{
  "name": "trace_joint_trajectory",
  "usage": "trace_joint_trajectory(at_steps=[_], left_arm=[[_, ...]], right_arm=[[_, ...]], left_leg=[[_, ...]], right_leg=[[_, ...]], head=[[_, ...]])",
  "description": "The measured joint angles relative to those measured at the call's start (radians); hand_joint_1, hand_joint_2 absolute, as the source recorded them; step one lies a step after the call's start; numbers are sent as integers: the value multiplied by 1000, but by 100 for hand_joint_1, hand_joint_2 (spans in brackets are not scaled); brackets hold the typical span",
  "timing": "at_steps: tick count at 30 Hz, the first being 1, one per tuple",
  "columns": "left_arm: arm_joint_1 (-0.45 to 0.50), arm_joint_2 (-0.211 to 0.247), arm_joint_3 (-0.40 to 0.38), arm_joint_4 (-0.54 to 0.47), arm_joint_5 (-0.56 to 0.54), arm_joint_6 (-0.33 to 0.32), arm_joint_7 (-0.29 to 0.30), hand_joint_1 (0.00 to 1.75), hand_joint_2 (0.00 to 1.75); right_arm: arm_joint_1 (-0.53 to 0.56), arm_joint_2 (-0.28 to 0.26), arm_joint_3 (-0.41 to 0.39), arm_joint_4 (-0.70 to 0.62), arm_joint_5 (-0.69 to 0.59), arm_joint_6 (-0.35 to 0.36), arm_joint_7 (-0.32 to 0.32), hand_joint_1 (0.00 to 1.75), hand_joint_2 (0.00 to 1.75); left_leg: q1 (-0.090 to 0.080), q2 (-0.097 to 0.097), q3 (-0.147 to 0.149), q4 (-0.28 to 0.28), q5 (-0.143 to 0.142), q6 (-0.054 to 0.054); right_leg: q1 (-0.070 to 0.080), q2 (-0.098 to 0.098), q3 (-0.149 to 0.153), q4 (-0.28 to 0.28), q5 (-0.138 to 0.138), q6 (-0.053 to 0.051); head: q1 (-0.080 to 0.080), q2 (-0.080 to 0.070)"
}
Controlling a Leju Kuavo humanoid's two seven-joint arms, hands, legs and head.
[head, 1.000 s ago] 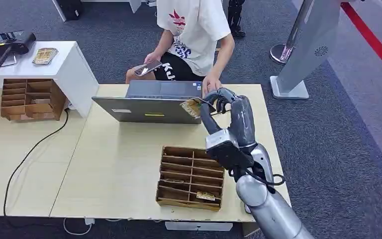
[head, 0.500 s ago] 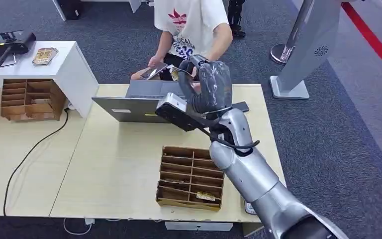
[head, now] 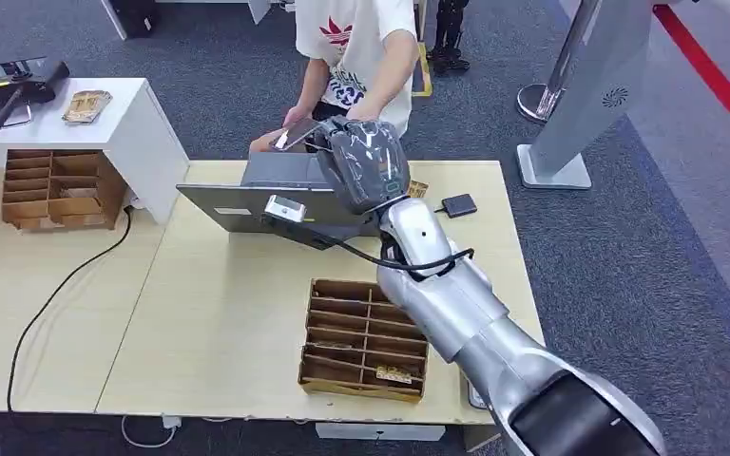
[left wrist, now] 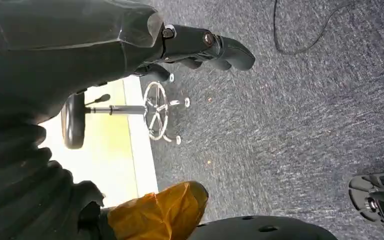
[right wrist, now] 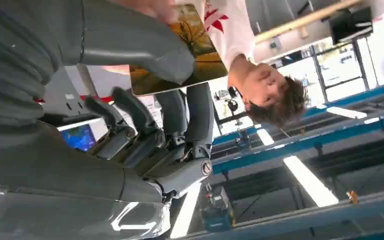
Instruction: Pass the card to the sensor for recognition and then transmit it.
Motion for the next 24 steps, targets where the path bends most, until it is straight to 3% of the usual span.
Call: trace_joint_trajectory(at_steps=[2,3,11,17,20,24], left_arm=[[2,1,0,0,7,1,-9,0,175],[4,2,0,0,11,1,-13,0,175],[17,3,0,1,26,7,-24,0,175],[20,3,0,2,55,13,-24,0,175],[24,2,3,2,83,26,-24,0,175],[29,0,12,2,115,41,-30,0,175]], right_arm=[[-8,2,0,43,-2,0,11,0,175],[-10,2,0,64,-3,0,12,0,0],[-9,1,-25,136,-35,-45,-19,0,0],[43,1,-80,100,-157,-79,-118,0,0],[134,3,-116,-27,-409,35,-229,0,0],[298,1,-142,-264,-789,252,-299,0,0]], left_leg=[[0,0,0,0,0,0],[0,0,0,0,0,0],[0,1,0,0,0,0],[0,1,0,0,0,0],[0,0,0,0,0,0],[0,0,-1,0,-1,0]], right_leg=[[0,0,0,0,0,0],[0,0,0,0,0,0],[0,1,0,0,0,0],[0,1,0,0,0,0],[0,0,0,0,0,0],[0,0,-1,0,-1,1]], head=[[0,0],[0,0],[0,0],[0,0],[0,0],[0,0]])
